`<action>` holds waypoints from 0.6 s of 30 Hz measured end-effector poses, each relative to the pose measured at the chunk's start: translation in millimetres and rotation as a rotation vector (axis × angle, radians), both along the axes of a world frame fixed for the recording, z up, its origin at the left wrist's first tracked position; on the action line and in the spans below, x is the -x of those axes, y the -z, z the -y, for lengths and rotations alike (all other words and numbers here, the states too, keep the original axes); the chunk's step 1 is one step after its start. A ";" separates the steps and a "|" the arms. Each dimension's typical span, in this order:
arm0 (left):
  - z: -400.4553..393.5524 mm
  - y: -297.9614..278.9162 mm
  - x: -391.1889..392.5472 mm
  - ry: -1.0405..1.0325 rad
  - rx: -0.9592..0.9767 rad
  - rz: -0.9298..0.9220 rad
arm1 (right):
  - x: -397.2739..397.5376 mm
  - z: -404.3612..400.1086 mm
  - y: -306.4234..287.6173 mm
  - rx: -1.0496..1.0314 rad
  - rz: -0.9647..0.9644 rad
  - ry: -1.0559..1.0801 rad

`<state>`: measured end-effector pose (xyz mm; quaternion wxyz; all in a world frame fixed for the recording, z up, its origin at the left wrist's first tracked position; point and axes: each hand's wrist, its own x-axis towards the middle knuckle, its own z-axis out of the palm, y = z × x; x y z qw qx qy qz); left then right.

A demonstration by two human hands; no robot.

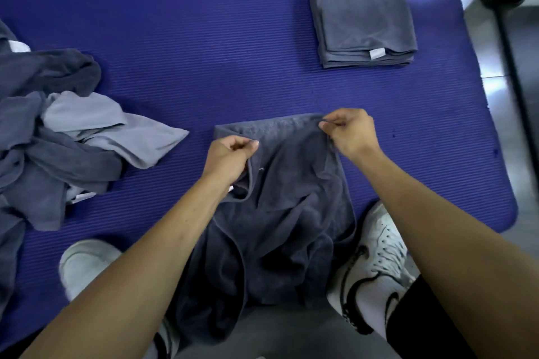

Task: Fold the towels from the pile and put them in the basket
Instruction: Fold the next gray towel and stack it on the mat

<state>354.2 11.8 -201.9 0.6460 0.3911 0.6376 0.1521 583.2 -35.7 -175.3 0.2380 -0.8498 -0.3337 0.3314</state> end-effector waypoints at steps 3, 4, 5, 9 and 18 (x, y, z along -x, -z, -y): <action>5.0 13.0 -5.5 0.000 -0.054 -0.040 | -18.6 -10.6 14.4 0.000 0.052 -0.014; 6.5 15.2 -6.1 0.003 -0.076 -0.059 | -20.4 -13.1 20.0 0.003 0.058 -0.024; 7.3 16.7 -6.4 0.009 -0.096 -0.073 | -21.4 -15.0 26.4 0.010 0.065 -0.033; 10.1 15.7 -3.1 0.034 -0.160 -0.086 | -18.3 -17.2 47.9 -0.002 0.065 0.012; 12.0 13.7 1.0 0.135 -0.249 -0.212 | -12.2 -13.4 54.8 0.048 0.133 0.119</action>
